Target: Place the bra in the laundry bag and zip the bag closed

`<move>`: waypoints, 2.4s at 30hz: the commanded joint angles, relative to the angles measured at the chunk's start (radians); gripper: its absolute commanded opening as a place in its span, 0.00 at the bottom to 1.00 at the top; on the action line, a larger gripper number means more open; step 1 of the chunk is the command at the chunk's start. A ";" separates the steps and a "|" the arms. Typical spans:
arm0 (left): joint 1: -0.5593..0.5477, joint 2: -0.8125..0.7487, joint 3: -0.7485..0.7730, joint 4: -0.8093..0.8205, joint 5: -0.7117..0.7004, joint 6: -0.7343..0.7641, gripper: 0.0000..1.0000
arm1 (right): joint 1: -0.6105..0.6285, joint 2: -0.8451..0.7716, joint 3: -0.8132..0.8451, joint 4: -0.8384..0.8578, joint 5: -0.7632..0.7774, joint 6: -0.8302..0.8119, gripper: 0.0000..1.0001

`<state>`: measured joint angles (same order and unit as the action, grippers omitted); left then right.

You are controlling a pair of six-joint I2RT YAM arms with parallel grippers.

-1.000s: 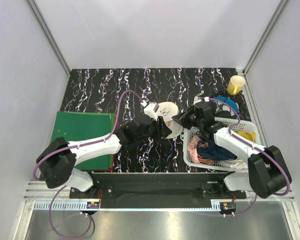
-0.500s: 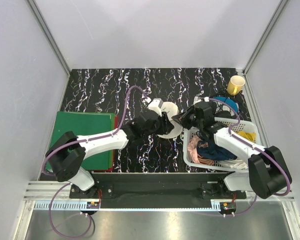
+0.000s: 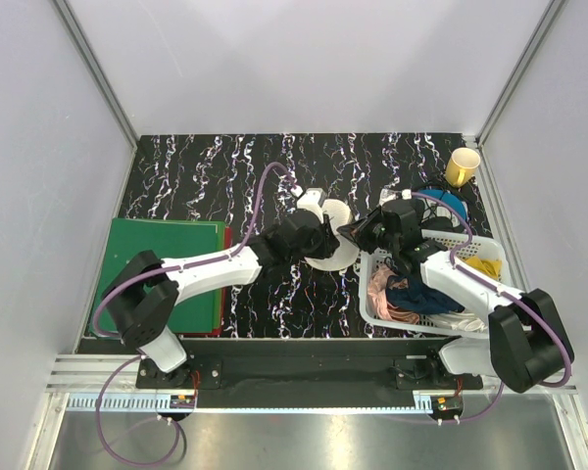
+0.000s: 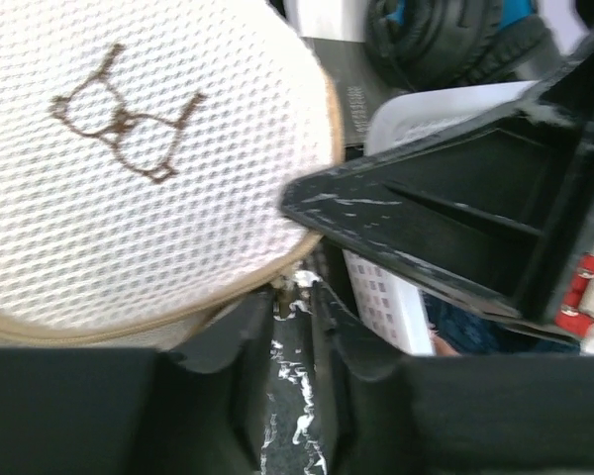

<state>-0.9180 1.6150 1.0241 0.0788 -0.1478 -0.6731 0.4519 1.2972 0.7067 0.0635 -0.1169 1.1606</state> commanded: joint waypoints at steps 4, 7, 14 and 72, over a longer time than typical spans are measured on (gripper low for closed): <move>0.028 -0.006 0.016 -0.065 -0.139 0.010 0.00 | 0.011 -0.056 -0.006 0.009 0.022 -0.010 0.00; 0.085 -0.071 -0.092 -0.062 -0.130 0.001 0.00 | 0.010 -0.078 -0.006 -0.025 0.019 -0.042 0.00; 0.231 -0.283 -0.356 0.025 -0.001 0.045 0.00 | -0.021 -0.044 0.059 -0.034 -0.064 -0.176 0.00; 0.238 -0.227 -0.352 0.104 0.266 -0.106 0.00 | 0.052 0.057 0.100 -0.087 -0.073 -0.096 0.00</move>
<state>-0.7788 1.3968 0.6769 0.2970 0.1646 -0.7349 0.5762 1.3407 0.7879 -0.0711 -0.1062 1.1572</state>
